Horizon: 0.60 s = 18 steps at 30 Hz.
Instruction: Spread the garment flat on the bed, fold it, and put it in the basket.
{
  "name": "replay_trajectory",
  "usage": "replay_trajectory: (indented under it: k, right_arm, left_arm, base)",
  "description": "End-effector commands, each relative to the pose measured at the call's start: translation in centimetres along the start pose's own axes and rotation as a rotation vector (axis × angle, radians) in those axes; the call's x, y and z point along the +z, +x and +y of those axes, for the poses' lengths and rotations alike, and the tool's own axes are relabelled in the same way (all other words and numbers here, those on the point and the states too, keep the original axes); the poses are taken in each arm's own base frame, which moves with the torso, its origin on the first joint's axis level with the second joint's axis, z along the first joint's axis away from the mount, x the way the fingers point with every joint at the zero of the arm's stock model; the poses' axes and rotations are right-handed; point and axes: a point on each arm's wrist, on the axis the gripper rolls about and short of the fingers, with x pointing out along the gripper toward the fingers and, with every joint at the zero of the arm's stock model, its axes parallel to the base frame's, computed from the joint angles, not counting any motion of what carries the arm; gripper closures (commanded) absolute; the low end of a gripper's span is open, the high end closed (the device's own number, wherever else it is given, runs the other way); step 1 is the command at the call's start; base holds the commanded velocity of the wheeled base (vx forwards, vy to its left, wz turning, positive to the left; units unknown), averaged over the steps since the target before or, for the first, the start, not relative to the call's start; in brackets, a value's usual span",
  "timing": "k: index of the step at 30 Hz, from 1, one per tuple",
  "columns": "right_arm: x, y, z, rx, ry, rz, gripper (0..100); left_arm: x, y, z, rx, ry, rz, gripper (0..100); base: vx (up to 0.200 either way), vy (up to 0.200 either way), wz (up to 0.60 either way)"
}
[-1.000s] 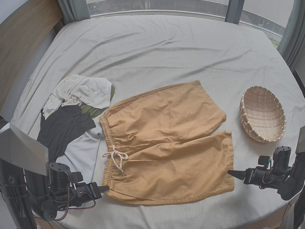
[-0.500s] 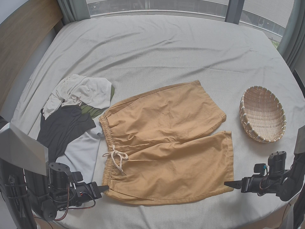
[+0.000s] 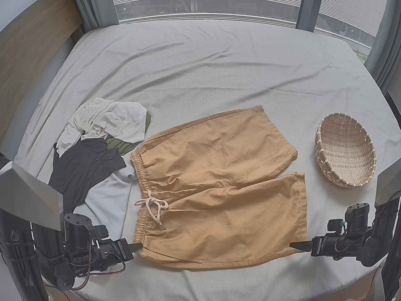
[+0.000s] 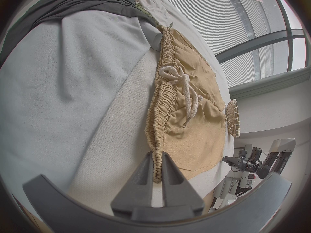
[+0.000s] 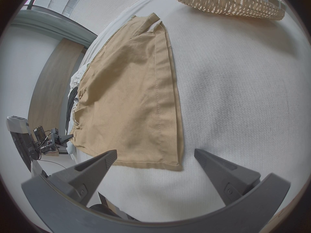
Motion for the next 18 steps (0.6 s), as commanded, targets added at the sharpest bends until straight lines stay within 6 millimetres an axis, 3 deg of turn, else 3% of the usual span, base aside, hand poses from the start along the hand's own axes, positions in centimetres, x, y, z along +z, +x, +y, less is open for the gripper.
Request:
replay_trajectory:
  k: [1, 12, 18]
  right_arm:
    - [-0.9, 0.3, -0.5, -0.017, 0.032, 0.042, 100]
    - [-0.6, -0.2, -0.9, -0.026, 0.056, 0.026, 100]
    - [0.3, -2.0, 0.0, -0.025, 0.046, -0.014, 100]
  left_arm:
    - [-0.3, -0.3, 0.1, 0.012, -0.005, 0.014, 100]
    - [-0.3, -0.3, 0.1, 0.010, -0.006, 0.011, 100]
    - [0.5, -1.2, -1.0, -0.050, -0.002, -0.033, 100]
  base:
    - [0.000, 0.000, 0.00]
    - [0.000, 0.000, 0.00]
    - [0.000, 0.000, 0.00]
